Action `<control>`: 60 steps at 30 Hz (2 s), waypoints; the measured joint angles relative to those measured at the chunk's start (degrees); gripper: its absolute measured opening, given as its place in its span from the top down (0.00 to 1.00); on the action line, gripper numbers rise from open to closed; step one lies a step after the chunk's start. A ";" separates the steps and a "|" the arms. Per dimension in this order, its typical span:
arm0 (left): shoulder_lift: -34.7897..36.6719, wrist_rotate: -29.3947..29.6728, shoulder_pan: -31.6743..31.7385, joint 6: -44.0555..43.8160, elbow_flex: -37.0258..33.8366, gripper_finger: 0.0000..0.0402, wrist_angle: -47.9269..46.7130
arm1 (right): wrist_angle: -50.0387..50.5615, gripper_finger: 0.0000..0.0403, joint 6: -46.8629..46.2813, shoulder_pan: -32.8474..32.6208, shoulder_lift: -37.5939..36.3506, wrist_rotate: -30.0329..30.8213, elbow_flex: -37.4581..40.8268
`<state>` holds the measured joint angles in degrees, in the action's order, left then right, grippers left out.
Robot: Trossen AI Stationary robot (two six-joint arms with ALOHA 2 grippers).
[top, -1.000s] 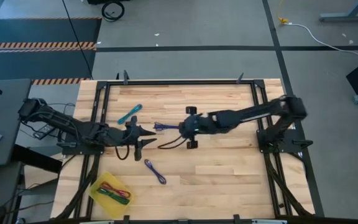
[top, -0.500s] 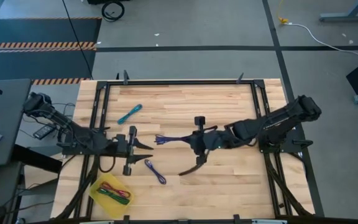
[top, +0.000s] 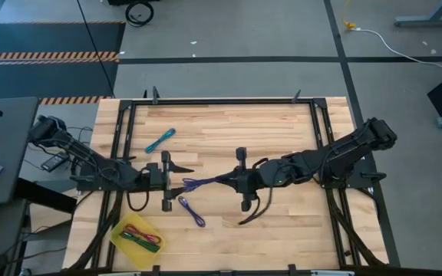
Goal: Pick and place USB-C Cables
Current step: Put the black charger cable into the yellow bin
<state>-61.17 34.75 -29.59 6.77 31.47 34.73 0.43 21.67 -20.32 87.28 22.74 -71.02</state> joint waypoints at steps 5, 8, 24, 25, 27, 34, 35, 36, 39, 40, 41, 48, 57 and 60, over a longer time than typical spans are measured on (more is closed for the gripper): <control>-1.16 -1.67 -0.65 0.44 -0.03 0.35 0.96 | -3.83 0.97 1.33 1.17 2.80 -0.06 0.06; -1.63 -1.52 -0.53 1.54 -0.05 0.33 2.43 | -5.64 0.97 2.36 1.86 3.71 -0.16 0.02; -1.92 -5.37 0.18 6.39 -0.08 0.35 7.82 | -7.74 0.97 1.86 4.81 6.95 -4.83 0.00; -1.92 -5.31 0.18 6.42 -0.08 0.36 7.99 | -7.64 0.97 1.85 4.81 7.02 -4.80 0.00; -1.92 -4.43 0.14 6.52 -0.08 0.40 8.10 | -7.56 0.97 1.27 4.81 7.02 -4.79 0.00; -1.92 -3.48 0.18 5.94 -0.08 0.73 7.99 | -7.15 0.97 -0.72 4.70 7.02 -4.81 0.00; -1.92 -3.50 0.18 5.92 -0.08 0.78 7.91 | -7.11 0.97 -0.72 4.69 7.02 -4.81 0.00; -1.92 -3.48 0.18 5.92 -0.08 0.84 7.92 | -7.09 0.96 -0.72 4.66 7.02 -4.80 0.00; -1.89 -3.00 0.18 5.93 -0.08 0.91 7.92 | -7.06 0.94 -0.72 4.70 7.02 -4.88 0.00; -1.89 -2.82 0.18 5.91 -0.08 0.91 7.84 | -6.91 0.93 -0.74 4.70 7.02 -5.04 0.00; -1.89 -2.59 0.18 5.90 -0.08 0.91 7.65 | -6.73 0.92 -0.76 4.70 7.02 -5.43 0.00; -1.89 -1.87 0.18 5.35 -0.08 0.91 6.78 | -6.37 0.78 -1.33 4.70 7.02 -6.36 0.00; -1.87 6.42 0.16 2.65 0.12 0.91 -2.46 | 2.75 0.59 -2.19 4.84 7.00 -6.36 0.00; -1.81 6.57 0.09 -1.11 2.43 0.91 -10.51 | 8.35 0.55 -2.21 5.01 7.00 -5.69 0.00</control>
<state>-62.98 41.32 -29.50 5.66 33.91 24.22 8.78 19.46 -15.31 94.28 17.05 -71.02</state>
